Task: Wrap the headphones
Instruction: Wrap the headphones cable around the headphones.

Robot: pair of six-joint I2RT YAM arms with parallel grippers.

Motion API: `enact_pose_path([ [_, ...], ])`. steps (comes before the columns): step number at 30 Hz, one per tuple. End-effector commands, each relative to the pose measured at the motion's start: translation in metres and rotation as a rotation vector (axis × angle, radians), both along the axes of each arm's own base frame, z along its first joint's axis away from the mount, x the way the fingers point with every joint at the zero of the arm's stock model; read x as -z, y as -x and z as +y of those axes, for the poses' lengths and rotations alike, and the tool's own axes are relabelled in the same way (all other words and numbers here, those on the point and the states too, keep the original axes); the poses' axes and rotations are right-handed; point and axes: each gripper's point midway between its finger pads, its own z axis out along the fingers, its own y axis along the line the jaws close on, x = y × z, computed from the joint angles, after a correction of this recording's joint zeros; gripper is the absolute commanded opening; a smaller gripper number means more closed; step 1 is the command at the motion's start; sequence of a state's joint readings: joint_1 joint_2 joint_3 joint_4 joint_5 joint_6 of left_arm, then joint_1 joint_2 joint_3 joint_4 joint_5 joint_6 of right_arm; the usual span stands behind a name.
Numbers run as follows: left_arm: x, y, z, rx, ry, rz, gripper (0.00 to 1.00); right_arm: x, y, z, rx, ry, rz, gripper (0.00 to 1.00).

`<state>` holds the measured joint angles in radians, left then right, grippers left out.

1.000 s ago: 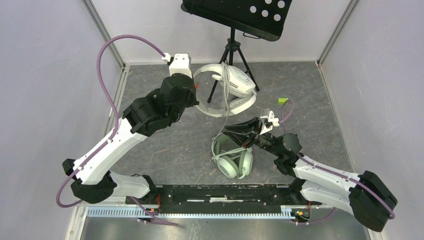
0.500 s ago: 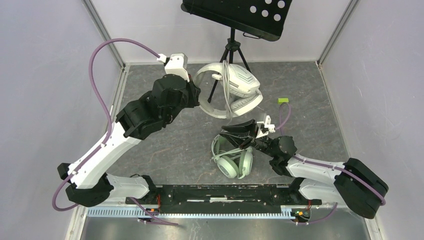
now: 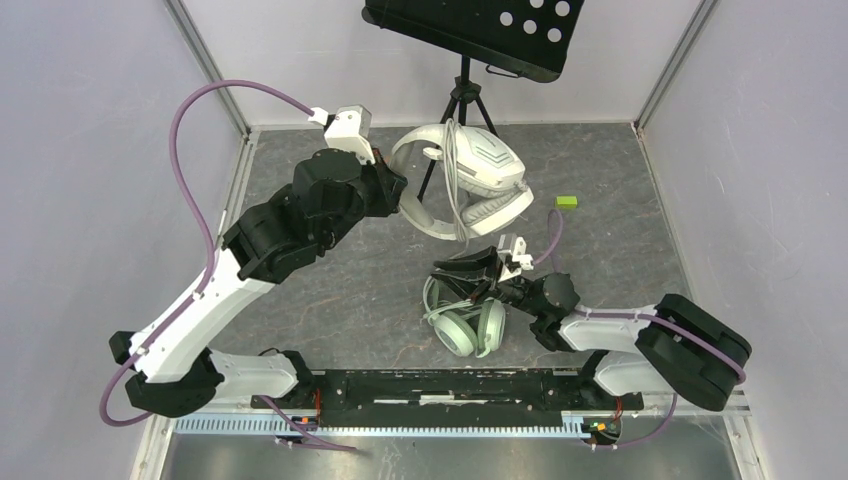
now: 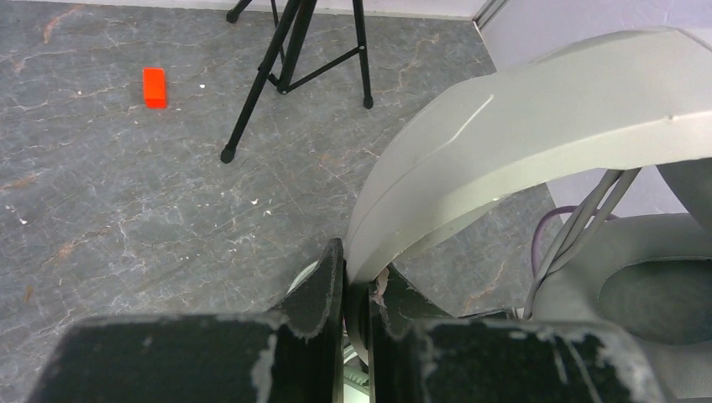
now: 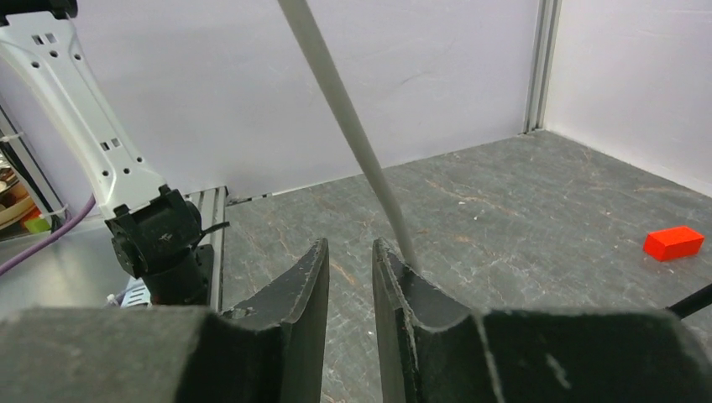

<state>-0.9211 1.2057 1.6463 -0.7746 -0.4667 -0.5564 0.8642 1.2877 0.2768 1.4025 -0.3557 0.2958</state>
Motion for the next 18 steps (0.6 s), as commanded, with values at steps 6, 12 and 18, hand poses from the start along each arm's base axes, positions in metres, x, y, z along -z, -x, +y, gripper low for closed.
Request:
enact_pose_path([
  [6,-0.064,0.009,-0.003,0.011,0.281,-0.086,0.02,0.000,-0.001,-0.002,0.027,-0.024,-0.069,0.20],
  [12,-0.069,0.010,-0.001,0.014,0.293,-0.093,0.02,0.015,-0.001,-0.004,0.035,0.003,-0.066,0.09],
  [18,-0.075,0.013,0.001,0.024,0.301,-0.104,0.02,0.029,0.000,-0.006,0.047,0.039,-0.074,0.00],
])
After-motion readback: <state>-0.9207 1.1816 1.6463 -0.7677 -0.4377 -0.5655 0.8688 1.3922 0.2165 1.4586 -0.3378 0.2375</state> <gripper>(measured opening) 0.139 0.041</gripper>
